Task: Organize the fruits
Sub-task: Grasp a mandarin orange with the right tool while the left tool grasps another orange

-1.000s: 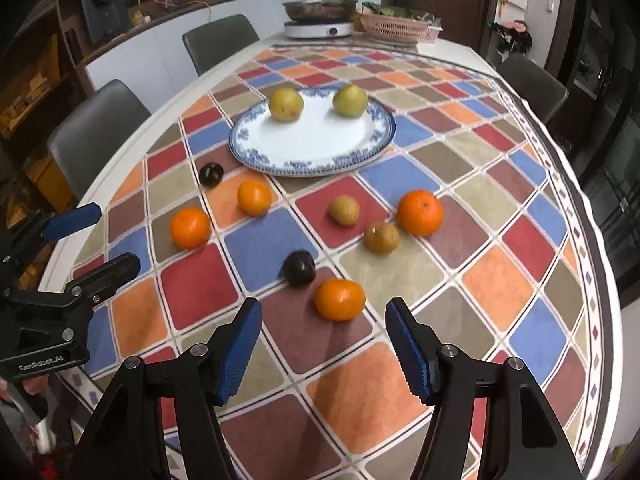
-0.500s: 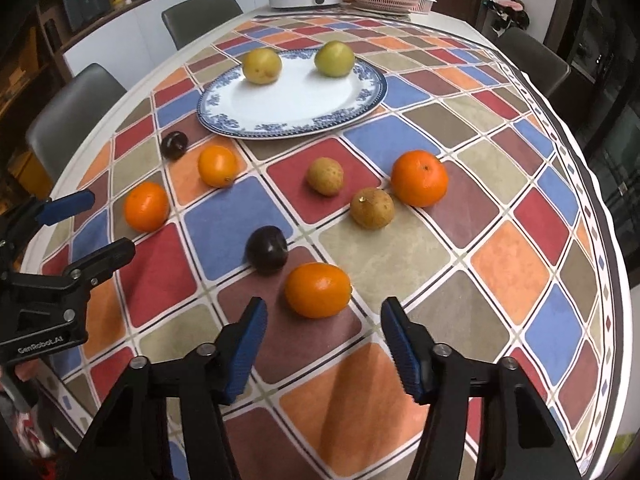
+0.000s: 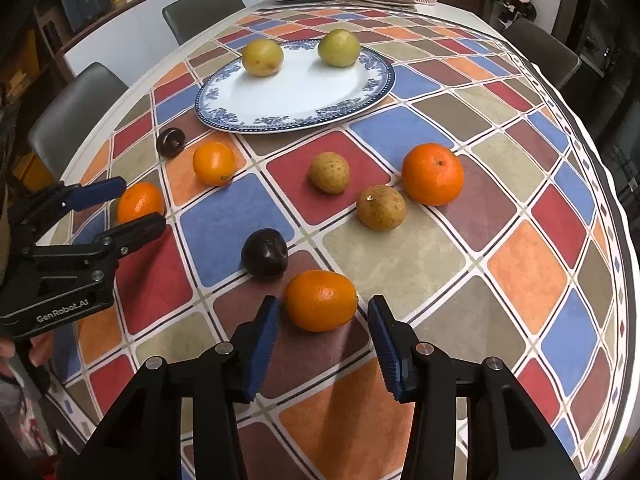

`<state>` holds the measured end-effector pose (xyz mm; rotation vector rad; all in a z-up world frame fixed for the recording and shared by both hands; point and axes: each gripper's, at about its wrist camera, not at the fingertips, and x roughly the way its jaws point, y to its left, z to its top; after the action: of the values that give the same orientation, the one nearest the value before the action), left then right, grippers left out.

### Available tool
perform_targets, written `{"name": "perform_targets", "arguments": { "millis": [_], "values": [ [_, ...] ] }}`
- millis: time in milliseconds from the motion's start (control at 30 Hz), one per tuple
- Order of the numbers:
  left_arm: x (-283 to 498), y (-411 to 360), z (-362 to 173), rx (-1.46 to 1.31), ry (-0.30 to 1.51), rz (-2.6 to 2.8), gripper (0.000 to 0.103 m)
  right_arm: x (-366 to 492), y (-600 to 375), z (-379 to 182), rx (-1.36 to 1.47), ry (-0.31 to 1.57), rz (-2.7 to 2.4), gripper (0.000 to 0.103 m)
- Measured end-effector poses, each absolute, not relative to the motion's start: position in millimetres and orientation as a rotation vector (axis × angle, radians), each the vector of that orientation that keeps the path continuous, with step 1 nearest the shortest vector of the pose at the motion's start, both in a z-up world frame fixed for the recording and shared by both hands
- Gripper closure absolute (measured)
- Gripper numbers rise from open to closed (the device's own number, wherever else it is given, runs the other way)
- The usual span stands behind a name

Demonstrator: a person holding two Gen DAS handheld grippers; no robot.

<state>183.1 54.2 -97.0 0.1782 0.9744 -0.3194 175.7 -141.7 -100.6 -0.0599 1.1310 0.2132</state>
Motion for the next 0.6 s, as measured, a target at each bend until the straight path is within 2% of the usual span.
{"name": "perform_targets", "arguments": {
  "millis": [167,600],
  "values": [
    [183.4,52.1,-100.1,0.176,0.986,-0.326,0.062,177.4,-142.6,-102.3,-0.047,1.133,0.232,0.065],
    [181.0,51.4,-99.0,0.188,0.981,-0.321,0.063,176.5,-141.1,-102.6,-0.057,1.12,0.239,0.066]
  ]
}}
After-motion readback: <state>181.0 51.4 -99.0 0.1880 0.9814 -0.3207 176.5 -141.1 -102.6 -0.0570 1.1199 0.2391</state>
